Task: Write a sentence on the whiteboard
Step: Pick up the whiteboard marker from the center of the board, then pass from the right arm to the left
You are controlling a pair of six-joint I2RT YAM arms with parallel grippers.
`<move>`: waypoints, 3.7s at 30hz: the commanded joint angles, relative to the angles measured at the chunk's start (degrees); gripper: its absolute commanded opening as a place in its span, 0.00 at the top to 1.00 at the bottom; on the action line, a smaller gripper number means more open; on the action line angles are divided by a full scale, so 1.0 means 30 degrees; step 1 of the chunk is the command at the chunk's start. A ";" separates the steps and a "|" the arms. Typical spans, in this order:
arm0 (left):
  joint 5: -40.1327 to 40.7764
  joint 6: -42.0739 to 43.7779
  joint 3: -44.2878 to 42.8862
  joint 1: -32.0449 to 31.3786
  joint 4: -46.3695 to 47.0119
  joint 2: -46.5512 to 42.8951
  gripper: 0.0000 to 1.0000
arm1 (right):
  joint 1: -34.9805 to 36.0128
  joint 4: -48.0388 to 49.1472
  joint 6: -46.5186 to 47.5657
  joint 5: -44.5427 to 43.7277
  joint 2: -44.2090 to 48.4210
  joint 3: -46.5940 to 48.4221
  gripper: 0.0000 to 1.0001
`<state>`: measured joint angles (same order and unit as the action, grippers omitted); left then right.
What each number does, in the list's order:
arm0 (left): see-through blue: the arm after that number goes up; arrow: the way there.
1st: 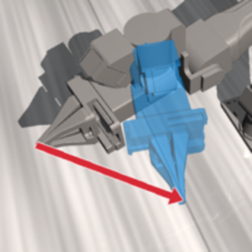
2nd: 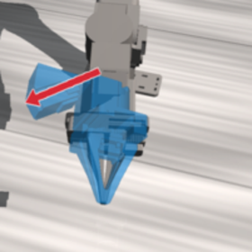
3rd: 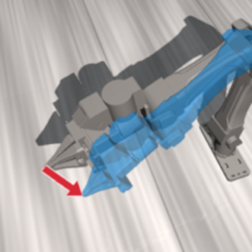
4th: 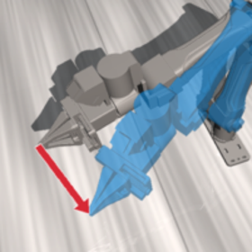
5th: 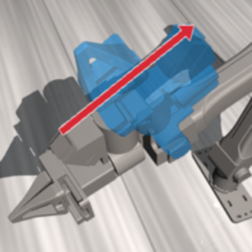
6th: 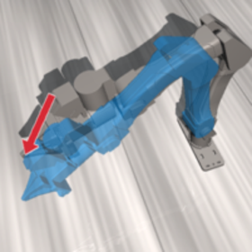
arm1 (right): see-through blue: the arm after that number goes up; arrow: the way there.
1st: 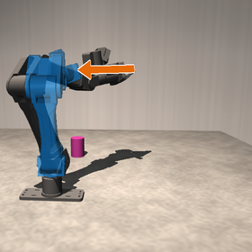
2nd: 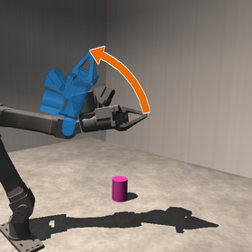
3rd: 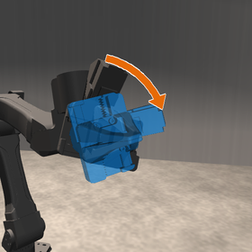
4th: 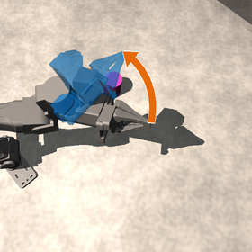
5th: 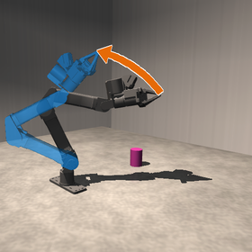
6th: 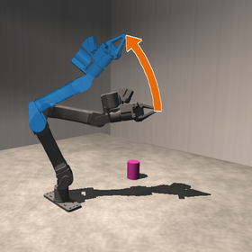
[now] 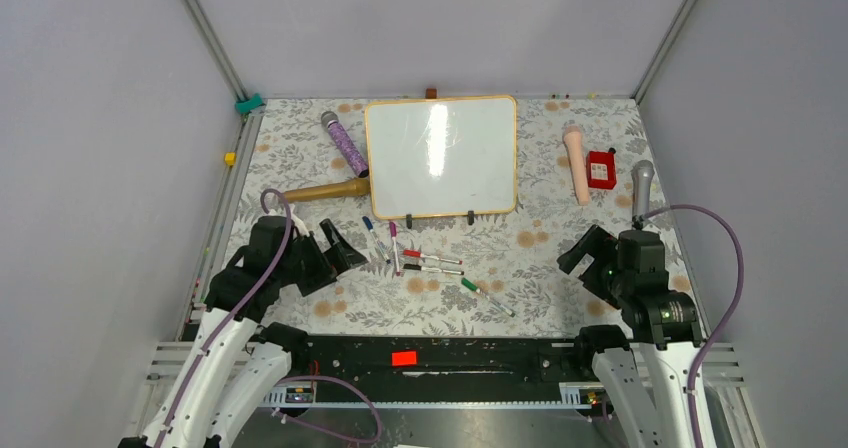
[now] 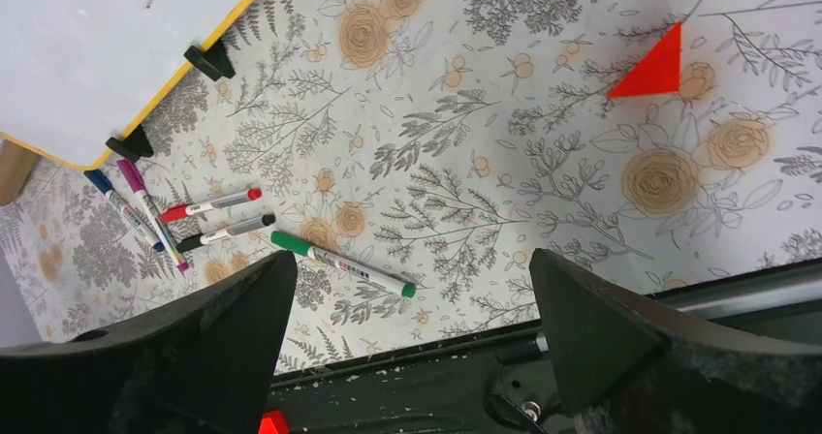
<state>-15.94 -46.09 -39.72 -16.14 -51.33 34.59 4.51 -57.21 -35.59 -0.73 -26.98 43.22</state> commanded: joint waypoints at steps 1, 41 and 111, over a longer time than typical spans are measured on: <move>0.1150 0.1026 -0.0395 -0.0042 0.0539 -0.0419 0.01 | 0.0078 0.1827 0.0547 0.1281 -0.0259 0.0021 0.01; -0.3228 0.2339 0.0896 -0.0273 0.6084 0.0028 0.01 | 1.5975 1.5203 1.2437 -0.0885 -1.4468 0.1814 0.37; -0.4319 -0.0049 -0.1362 -0.0267 0.4967 0.1684 0.06 | 1.7509 1.2379 1.0420 0.2277 -1.6326 0.3101 1.00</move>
<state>-25.56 -40.69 -40.64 -16.84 -40.62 38.83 56.58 -15.49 1.50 3.16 -80.84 51.05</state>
